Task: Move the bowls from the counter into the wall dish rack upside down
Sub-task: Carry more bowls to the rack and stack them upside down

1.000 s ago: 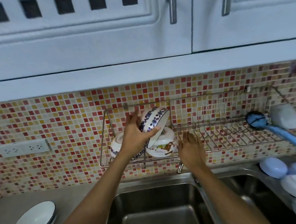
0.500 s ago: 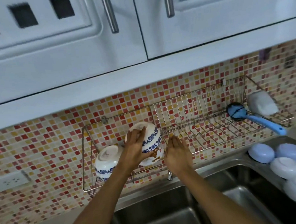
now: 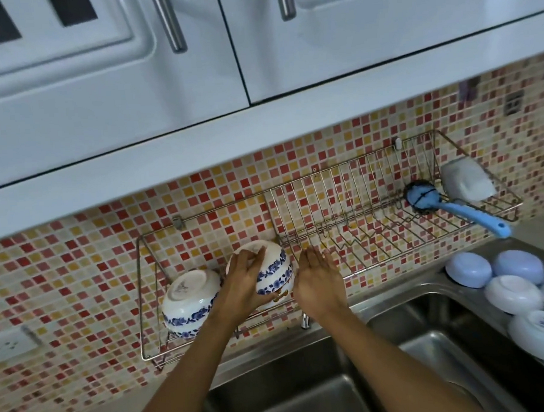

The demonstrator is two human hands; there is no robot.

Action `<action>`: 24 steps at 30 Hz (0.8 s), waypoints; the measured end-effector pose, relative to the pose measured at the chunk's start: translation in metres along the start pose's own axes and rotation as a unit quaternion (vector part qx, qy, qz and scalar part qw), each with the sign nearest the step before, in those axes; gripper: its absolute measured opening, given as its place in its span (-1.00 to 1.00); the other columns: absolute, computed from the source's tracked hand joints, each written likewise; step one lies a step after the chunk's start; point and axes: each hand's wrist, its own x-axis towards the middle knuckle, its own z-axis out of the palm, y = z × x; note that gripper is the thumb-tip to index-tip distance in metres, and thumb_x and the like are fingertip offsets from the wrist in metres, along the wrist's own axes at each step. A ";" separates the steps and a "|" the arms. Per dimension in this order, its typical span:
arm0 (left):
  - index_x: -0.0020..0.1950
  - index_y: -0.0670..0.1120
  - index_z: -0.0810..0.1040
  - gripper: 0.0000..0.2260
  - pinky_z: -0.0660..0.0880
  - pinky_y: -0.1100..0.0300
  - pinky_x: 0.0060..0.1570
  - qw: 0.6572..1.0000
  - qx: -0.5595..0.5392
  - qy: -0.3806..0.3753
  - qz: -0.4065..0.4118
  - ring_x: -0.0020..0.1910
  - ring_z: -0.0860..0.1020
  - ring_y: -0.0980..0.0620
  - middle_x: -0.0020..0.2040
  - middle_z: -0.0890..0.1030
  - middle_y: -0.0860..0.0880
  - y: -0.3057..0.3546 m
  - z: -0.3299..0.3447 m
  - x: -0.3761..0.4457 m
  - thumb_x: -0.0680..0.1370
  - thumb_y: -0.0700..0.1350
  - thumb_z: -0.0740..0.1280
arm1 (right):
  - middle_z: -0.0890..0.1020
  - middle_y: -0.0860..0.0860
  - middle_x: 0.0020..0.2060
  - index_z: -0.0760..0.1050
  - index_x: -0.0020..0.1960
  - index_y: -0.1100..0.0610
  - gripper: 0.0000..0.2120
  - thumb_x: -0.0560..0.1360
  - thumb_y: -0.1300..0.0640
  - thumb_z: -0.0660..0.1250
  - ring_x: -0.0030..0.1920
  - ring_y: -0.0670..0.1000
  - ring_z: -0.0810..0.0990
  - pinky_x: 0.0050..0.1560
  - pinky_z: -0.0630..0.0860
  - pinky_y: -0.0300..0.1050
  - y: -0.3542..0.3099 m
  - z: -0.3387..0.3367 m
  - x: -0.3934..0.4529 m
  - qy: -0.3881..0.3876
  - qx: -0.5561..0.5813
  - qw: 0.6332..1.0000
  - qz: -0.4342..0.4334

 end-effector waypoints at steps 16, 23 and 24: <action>0.50 0.06 0.16 -0.25 0.22 0.03 0.44 0.995 -0.092 0.019 -0.024 0.46 0.19 -0.04 0.49 0.20 -0.03 0.000 0.004 -0.009 0.41 0.14 0.44 | 0.41 0.20 0.40 0.29 0.43 0.25 -0.46 0.52 0.03 0.12 0.45 0.15 0.32 0.44 -0.12 -0.02 0.002 -0.001 -0.003 0.014 0.021 0.999 -0.024; 0.50 0.05 0.17 -0.47 0.16 0.06 0.46 0.981 -0.143 0.078 -0.108 0.50 0.15 0.00 0.52 0.20 0.02 -0.004 0.010 -0.019 0.57 0.20 0.12 | 0.01 0.01 0.56 -0.09 0.56 -0.02 -0.43 0.60 0.06 0.03 0.56 0.11 -0.10 0.44 -0.29 0.00 0.006 -0.010 -0.001 -0.067 0.011 0.993 -0.095; 0.50 0.05 0.17 -0.48 0.15 0.06 0.45 0.979 -0.154 0.069 -0.114 0.51 0.14 0.01 0.53 0.19 0.02 -0.004 0.010 -0.019 0.58 0.19 0.12 | 0.02 -0.01 0.56 -0.09 0.56 -0.02 -0.43 0.61 0.07 0.03 0.56 0.11 -0.10 0.48 -0.21 0.00 0.007 -0.011 -0.001 -0.077 0.012 0.992 -0.096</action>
